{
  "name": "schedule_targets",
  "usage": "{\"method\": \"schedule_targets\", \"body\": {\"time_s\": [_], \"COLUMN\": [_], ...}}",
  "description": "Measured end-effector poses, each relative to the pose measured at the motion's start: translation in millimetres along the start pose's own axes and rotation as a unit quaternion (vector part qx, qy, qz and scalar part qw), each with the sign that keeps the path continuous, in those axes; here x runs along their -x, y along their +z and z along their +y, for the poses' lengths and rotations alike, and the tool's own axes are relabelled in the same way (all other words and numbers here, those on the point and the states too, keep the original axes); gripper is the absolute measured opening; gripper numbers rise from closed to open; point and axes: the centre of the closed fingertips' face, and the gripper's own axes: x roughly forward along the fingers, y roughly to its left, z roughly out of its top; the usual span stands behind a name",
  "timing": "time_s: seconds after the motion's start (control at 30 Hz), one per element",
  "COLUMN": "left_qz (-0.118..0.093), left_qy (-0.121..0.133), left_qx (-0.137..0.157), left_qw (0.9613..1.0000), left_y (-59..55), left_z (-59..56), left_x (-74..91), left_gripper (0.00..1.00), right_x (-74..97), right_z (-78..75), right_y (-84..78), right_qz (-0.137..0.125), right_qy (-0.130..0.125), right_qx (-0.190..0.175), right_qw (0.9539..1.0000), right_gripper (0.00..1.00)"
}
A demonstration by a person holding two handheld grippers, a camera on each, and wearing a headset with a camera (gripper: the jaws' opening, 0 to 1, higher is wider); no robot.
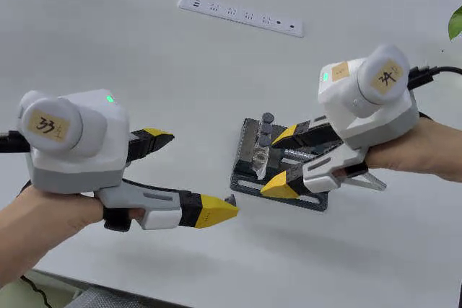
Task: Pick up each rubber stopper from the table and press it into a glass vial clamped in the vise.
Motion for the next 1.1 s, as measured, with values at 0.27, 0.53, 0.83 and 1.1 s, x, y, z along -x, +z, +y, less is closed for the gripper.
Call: {"method": "schedule_targets", "body": {"time_s": [0.27, 0.53, 0.83, 1.1], "left_qz": [-0.001, -0.003, -0.004, 0.001], "left_qy": [0.005, 0.011, 0.018, 0.019], "left_qx": [-0.009, -0.015, -0.018, -0.018], "left_qw": [0.9999, 0.9998, 0.9997, 0.9997], "left_y": [3.0, 3.7, 5.9, 1.2], "left_z": [0.0, -0.2, -3.6, -7.2], "left_x": [4.6, 10.8, 17.9, 20.6], "left_gripper": [0.96, 0.96, 0.96, 0.96], "right_x": [-1.7, -5.7, -17.6, -33.3], "right_z": [18.3, 24.5, 25.6, 20.7], "right_y": [-3.8, -10.1, -14.9, -19.8], "right_qz": [-0.036, -0.049, -0.051, -0.035], "right_qy": [0.005, 0.003, 0.012, 0.018], "right_qx": [-0.017, -0.026, -0.013, 0.024], "right_qw": [0.9992, 0.9985, 0.9985, 0.9989], "right_gripper": [0.55, 0.56, 0.5, 0.4]}}
